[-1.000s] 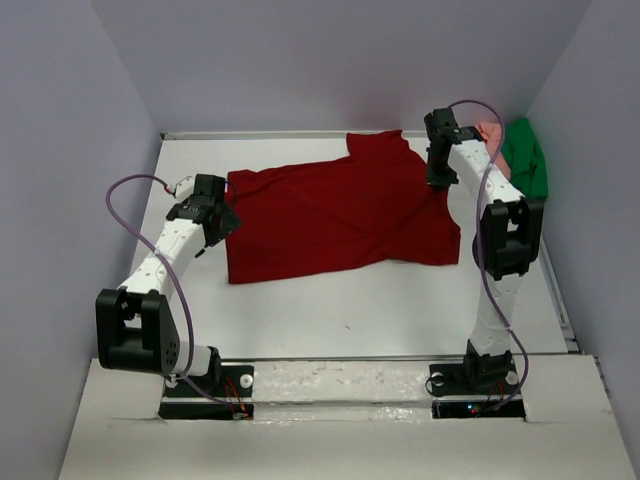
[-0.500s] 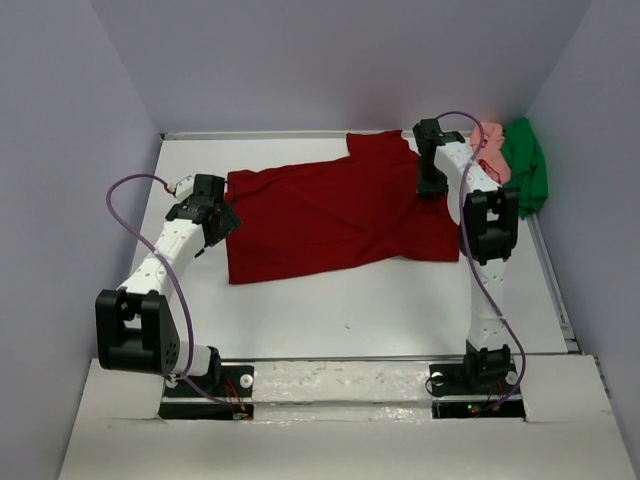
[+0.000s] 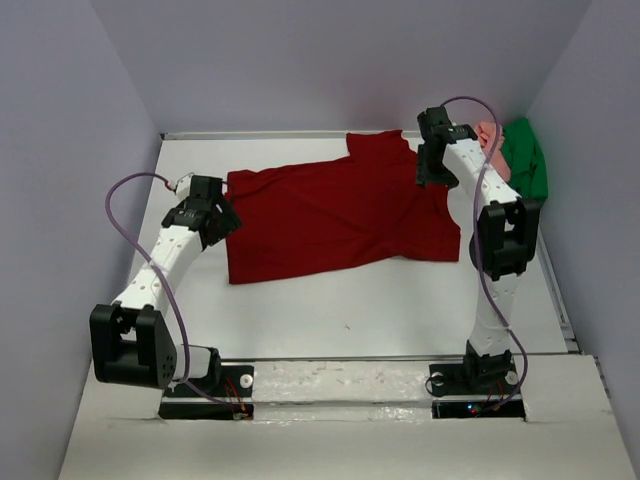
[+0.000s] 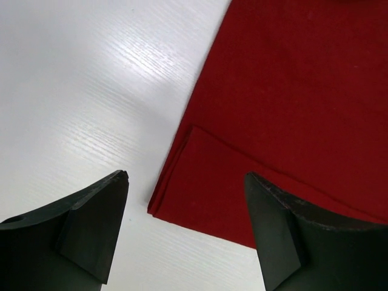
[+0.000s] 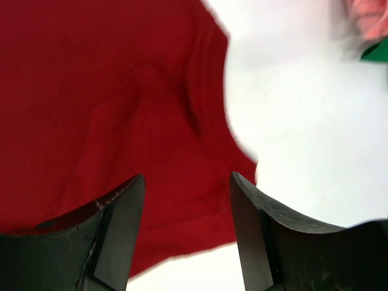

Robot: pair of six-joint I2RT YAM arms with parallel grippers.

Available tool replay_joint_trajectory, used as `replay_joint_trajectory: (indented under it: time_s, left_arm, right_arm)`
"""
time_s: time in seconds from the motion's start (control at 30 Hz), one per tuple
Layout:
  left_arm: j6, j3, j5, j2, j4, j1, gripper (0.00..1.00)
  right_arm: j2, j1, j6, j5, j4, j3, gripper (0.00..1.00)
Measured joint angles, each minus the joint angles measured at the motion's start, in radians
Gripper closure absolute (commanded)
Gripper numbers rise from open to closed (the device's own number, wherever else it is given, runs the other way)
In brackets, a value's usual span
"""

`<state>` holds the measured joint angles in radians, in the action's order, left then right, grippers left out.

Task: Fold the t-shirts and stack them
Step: Fold the tshirt

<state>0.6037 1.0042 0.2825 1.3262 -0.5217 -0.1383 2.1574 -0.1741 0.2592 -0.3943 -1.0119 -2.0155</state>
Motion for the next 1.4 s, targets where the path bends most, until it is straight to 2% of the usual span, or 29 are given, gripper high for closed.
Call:
replay_joint_trajectory:
  time_s: [0.03,0.07,0.1,0.13,0.17,0.33,0.47,0.63,0.9,1.07,1.17,1.2,1.23,1.3,1.4]
  left_arm:
    - [-0.01,0.0,-0.018,-0.014,0.006,0.0,0.22]
    - [-0.017,-0.001,-0.029,-0.025,0.011,0.0,0.3]
    - [-0.021,-0.002,-0.044,-0.035,0.016,0.0,0.48]
    - [-0.027,-0.005,-0.068,-0.051,0.022,-0.001,0.99]
    - [-0.037,-0.008,-0.092,-0.064,0.024,-0.002,1.0]
    - [-0.047,-0.046,-0.211,-0.132,0.039,-0.016,1.0]
    - [-0.048,-0.109,-0.343,-0.19,0.085,-0.035,1.0]
    - [-0.02,-0.142,-0.459,-0.121,0.172,-0.098,1.0]
    - [0.019,-0.167,-0.507,0.026,0.214,-0.157,1.0]
    - [0.021,-0.119,-0.438,0.089,0.18,-0.159,0.73]
    - [0.03,-0.077,-0.333,0.089,0.142,-0.162,0.46]
    - [0.028,-0.066,-0.306,0.09,0.13,-0.163,0.33]
    - [0.03,-0.05,-0.274,0.09,0.116,-0.163,0.28]
    - [0.039,-0.018,-0.217,0.1,0.089,-0.163,0.25]
    - [0.053,0.026,-0.119,0.133,0.056,-0.163,0.27]
  right_arm:
    - [-0.05,-0.018,0.004,0.01,0.009,0.043,0.4]
    - [-0.084,-0.033,0.008,0.018,0.014,0.074,0.48]
    - [-0.114,-0.049,0.013,0.027,0.019,0.1,0.65]
    - [-0.165,-0.08,0.023,0.041,0.037,0.158,1.0]
    - [-0.207,-0.107,0.039,0.059,0.05,0.209,1.0]
    - [-0.358,-0.19,0.073,0.14,0.127,0.439,1.0]
    - [-0.418,-0.179,0.087,0.187,0.17,0.562,1.0]
    - [-0.417,-0.169,0.09,0.205,0.211,0.596,1.0]
    - [-0.388,-0.168,0.087,0.233,0.244,0.597,1.0]
    - [-0.378,-0.168,0.069,0.276,0.263,0.597,1.0]
    - [-0.378,-0.167,0.061,0.288,0.265,0.597,1.0]
    - [-0.379,-0.167,0.057,0.293,0.267,0.597,1.0]
    - [-0.38,-0.168,0.055,0.295,0.267,0.597,1.0]
    - [-0.385,-0.167,0.05,0.298,0.267,0.597,1.0]
    - [-0.4,-0.168,0.045,0.298,0.266,0.597,1.0]
